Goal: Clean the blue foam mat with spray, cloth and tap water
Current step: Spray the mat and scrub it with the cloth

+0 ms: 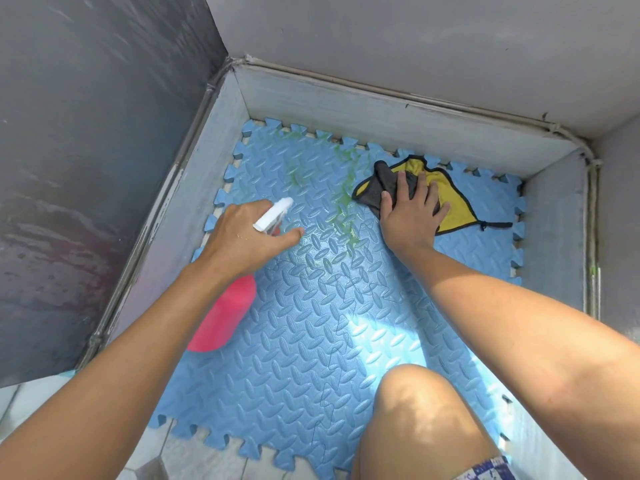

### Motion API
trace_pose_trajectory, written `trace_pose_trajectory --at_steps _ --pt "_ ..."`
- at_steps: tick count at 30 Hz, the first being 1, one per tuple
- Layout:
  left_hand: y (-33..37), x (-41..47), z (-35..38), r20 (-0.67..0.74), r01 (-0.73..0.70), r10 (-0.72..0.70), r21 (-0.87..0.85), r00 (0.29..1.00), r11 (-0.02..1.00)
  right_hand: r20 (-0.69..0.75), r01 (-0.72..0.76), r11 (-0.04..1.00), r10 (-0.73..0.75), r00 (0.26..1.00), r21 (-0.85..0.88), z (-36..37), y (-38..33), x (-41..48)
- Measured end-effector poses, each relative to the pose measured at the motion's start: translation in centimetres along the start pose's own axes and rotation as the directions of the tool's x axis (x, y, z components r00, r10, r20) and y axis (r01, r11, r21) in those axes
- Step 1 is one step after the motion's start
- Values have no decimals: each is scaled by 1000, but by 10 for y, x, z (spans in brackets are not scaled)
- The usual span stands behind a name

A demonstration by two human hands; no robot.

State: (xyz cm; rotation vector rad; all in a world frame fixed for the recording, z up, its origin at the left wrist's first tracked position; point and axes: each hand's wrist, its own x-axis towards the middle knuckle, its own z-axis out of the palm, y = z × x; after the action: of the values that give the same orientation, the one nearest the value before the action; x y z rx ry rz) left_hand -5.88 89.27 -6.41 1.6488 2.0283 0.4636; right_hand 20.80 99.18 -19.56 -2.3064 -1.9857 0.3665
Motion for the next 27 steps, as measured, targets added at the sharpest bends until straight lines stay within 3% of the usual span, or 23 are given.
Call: trace_pose_trajectory --at_steps 5,10,17,23,27 --pt "-9 -24 9 126 8 -27 146 992 989 7 2 1000 -2 1000 5 -1 0 0" --pt "-29 -43 6 184 -7 -4 63 983 998 23 7 1000 -7 1000 15 -2 1 0" --pt "-37 -82 7 108 72 -89 146 990 987 48 4 1000 -5 999 24 -4 1 -1" --pt "-50 -86 -14 -143 358 -345 78 928 931 73 21 999 -23 997 34 -6 4 0" --pt "-55 -86 -18 -142 335 -323 68 936 940 102 96 995 -96 990 13 -9 14 -4"
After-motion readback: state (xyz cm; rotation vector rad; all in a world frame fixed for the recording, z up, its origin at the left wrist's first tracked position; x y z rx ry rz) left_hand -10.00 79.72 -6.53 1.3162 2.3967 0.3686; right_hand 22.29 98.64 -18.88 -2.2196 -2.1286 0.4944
